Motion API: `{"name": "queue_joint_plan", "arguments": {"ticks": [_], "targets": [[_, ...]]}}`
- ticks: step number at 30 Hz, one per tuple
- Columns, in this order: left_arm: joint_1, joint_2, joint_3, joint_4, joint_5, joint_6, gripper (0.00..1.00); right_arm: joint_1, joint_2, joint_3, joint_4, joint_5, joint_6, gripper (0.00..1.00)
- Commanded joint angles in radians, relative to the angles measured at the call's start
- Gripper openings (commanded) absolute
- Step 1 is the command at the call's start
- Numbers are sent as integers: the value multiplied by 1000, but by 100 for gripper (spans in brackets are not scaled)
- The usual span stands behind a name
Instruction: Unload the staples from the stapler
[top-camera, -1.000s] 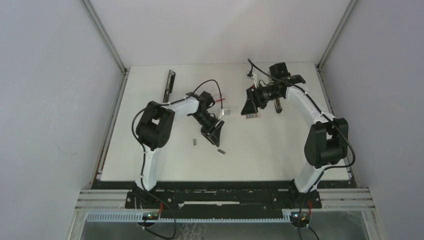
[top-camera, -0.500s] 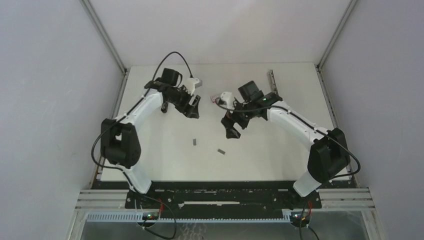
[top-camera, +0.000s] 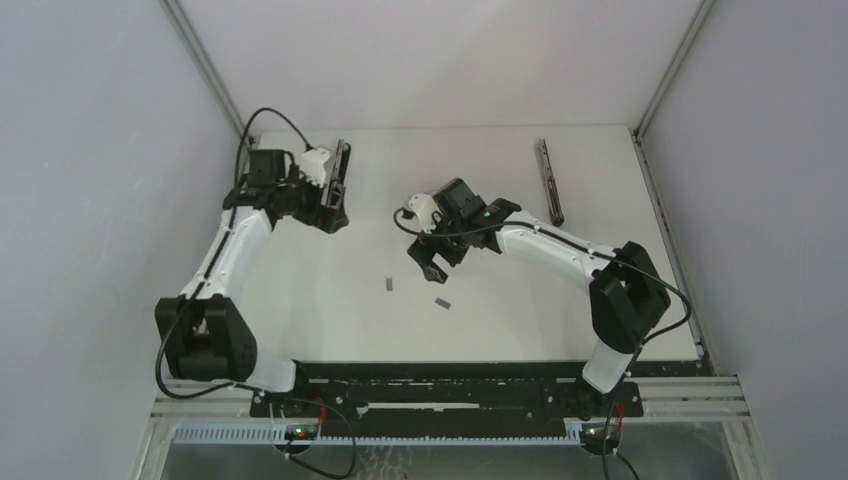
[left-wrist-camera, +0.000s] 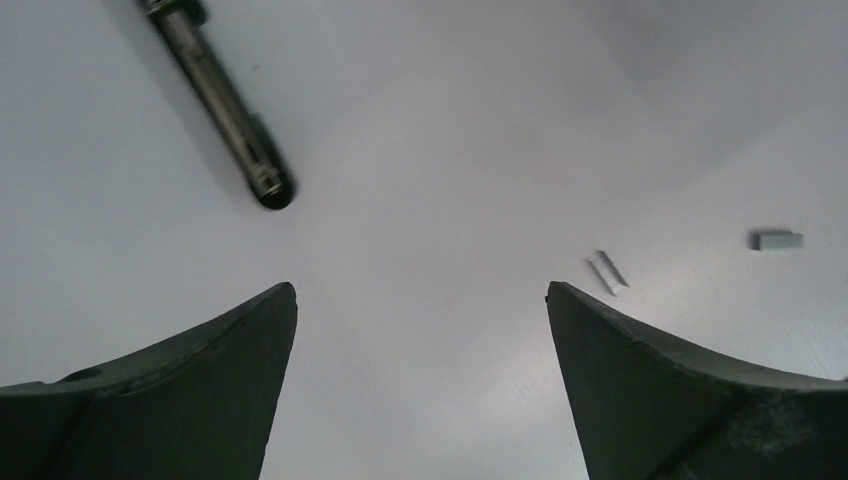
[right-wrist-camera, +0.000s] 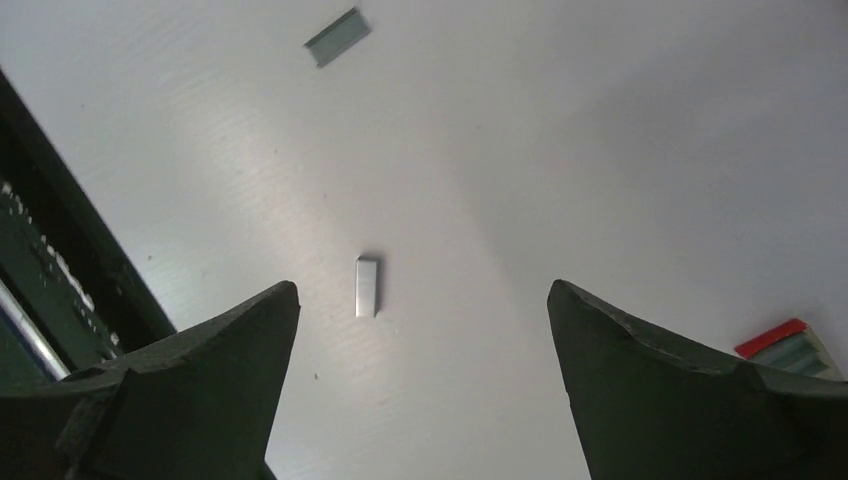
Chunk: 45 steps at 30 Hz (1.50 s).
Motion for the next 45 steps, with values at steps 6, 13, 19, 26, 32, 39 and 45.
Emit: {"name": "queue_joint_plan", "arguments": {"ticks": [6, 13, 19, 26, 32, 39, 45], "targets": [[82, -255, -212, 255, -369, -123, 100, 52, 178, 209, 47, 130, 288, 86], [82, -376, -317, 326, -476, -119, 100, 93, 297, 296, 38, 110, 433, 77], [83, -426, -352, 365, -496, -113, 100, 126, 379, 351, 21, 108, 477, 69], [83, -428, -367, 380, -505, -110, 100, 130, 440, 407, 10, 83, 493, 57], [84, -436, -376, 391, -509, -111, 100, 131, 483, 435, -5, 82, 491, 48], [84, -441, -380, 396, -506, -111, 100, 129, 518, 462, -15, 71, 488, 46], [83, -446, -387, 404, -512, -109, 100, 129, 523, 463, -18, 70, 488, 44]]}}
